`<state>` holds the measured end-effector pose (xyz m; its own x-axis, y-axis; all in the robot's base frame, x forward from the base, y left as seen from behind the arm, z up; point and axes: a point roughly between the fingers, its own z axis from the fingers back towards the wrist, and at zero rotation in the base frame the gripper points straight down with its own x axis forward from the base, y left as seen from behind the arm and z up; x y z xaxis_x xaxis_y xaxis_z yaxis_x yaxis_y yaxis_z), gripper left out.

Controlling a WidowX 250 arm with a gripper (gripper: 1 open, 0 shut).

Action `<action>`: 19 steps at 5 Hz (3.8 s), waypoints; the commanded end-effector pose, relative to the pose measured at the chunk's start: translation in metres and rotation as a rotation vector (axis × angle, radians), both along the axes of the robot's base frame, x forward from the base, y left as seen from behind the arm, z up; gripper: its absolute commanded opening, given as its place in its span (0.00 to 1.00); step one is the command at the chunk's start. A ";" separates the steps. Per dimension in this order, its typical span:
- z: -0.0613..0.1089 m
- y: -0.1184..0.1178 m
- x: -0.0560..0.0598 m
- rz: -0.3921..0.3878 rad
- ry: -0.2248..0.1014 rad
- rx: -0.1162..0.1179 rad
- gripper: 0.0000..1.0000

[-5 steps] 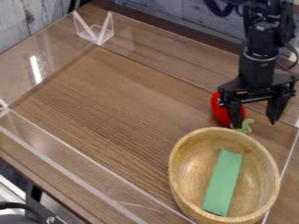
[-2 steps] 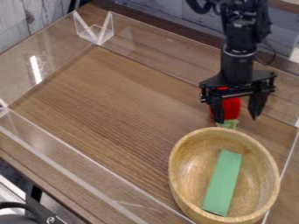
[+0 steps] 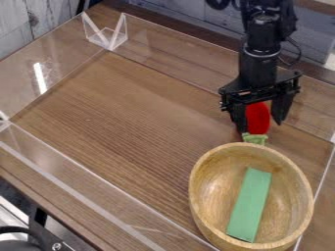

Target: Move the red object to the left side of the table

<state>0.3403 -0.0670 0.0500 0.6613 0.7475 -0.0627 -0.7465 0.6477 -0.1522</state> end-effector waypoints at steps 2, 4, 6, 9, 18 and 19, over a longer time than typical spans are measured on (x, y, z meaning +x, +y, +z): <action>0.027 -0.008 0.019 0.038 -0.095 0.003 1.00; 0.013 0.007 0.029 0.122 -0.080 0.040 0.00; 0.059 0.027 0.033 0.055 -0.120 -0.033 0.00; 0.132 0.049 0.023 0.120 -0.215 -0.090 0.00; 0.092 0.057 -0.027 -0.318 -0.211 0.053 0.00; 0.094 0.056 -0.027 -0.275 -0.215 0.068 0.00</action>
<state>0.3124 -0.0109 0.1261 0.8364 0.5407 0.0900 -0.5142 0.8308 -0.2129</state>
